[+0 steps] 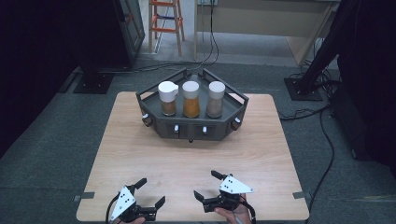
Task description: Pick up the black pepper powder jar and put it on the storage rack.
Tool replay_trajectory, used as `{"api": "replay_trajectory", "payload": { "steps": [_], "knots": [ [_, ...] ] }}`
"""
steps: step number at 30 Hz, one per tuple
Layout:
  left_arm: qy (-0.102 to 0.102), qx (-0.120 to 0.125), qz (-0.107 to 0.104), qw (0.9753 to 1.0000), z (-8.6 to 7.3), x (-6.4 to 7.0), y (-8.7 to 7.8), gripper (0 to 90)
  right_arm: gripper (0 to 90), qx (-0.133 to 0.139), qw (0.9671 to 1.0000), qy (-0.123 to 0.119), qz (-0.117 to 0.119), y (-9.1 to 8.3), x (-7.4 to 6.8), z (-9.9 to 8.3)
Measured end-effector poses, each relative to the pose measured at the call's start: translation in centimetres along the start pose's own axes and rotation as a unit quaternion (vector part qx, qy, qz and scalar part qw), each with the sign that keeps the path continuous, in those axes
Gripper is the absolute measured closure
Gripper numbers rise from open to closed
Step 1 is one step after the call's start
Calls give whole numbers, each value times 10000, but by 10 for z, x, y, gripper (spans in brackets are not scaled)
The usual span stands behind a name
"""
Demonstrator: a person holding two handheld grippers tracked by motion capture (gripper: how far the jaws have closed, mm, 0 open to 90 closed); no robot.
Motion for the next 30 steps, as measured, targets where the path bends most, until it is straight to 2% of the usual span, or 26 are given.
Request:
{"api": "replay_trajectory", "payload": {
  "steps": [30],
  "knots": [
    [60,39,-24,10000,1,2,-2,12,15,1,10000,56,-69,-2,1,-1]
  ]
}}
Point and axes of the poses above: each handheld gripper's, and its own axes: y roughly forward along the jaws, z roughly out of its top, x roughly to its right, the point moved 9 cm from there along y, roughly forward along the jaws, and after that the axes turned 8 degrees about -x, right-handed, at the moved point
